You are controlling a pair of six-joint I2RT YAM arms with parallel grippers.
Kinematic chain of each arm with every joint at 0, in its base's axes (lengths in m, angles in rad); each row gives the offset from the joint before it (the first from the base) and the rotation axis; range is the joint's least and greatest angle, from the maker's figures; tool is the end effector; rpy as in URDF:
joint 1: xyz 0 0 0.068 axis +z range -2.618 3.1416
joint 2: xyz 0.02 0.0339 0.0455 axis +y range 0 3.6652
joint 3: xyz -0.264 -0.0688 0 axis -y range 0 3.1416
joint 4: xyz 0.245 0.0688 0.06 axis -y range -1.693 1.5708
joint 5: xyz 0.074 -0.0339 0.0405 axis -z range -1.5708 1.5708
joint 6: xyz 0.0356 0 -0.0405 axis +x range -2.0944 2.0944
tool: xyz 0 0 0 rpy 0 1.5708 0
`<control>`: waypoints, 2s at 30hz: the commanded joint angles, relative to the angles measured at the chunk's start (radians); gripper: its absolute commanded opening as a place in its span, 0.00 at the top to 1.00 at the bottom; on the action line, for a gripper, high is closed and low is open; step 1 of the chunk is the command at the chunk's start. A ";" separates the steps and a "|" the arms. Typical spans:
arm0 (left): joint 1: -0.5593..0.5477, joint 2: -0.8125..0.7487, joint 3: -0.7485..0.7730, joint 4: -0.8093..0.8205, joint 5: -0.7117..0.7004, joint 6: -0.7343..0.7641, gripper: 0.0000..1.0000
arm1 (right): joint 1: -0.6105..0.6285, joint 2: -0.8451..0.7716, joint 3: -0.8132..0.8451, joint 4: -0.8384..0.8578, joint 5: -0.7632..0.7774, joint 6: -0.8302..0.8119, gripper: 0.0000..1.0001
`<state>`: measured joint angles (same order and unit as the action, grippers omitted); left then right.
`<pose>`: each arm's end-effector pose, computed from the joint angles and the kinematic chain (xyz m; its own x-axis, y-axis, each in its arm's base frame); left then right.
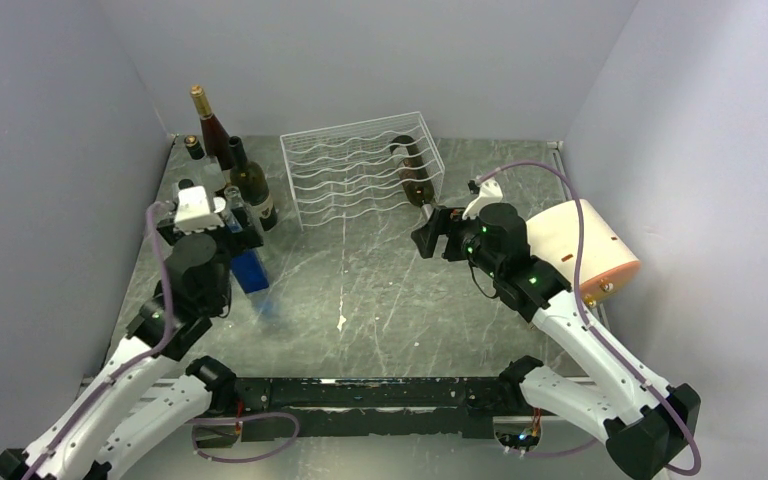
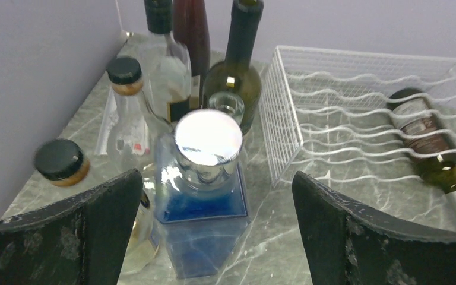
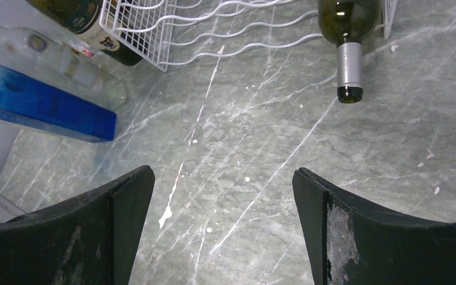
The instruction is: Take the wine bottle off the wine rack
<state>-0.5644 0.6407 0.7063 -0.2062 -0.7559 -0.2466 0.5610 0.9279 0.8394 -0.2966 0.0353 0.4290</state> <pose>0.1380 -0.0584 0.3332 -0.0698 -0.1661 -0.9836 -0.2079 0.9668 -0.1485 0.1807 0.1121 0.3217 -0.4989 0.1775 -0.8483 -0.3260 0.8685 0.3734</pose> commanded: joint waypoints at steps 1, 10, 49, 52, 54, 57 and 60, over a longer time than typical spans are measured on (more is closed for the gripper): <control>0.006 -0.059 0.132 -0.109 0.020 0.030 0.00 | -0.003 -0.013 -0.005 0.021 0.014 -0.012 0.08; 0.006 -0.046 0.369 -0.028 0.279 0.199 0.00 | -0.003 0.019 0.002 0.037 0.006 -0.017 0.08; 0.005 0.374 0.300 0.268 0.842 0.170 0.09 | -0.225 0.704 0.041 0.584 0.072 -0.148 0.15; 0.005 0.368 0.292 0.277 0.849 0.165 0.09 | -0.236 0.776 0.057 0.640 0.025 -0.158 0.22; 0.005 0.367 0.294 0.275 0.859 0.157 0.09 | -0.238 0.834 0.070 0.669 -0.010 -0.158 0.25; 0.005 0.374 0.297 0.273 0.881 0.156 0.09 | -0.239 0.894 0.086 0.714 -0.041 -0.148 0.27; 0.004 0.382 0.300 0.266 0.883 0.156 0.10 | -0.238 0.942 0.105 0.753 -0.058 -0.151 0.28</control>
<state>-0.5644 1.0233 1.0046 0.0265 0.0837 -0.0788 0.3267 1.8244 0.9001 0.3416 0.0154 0.2890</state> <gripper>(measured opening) 0.908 0.729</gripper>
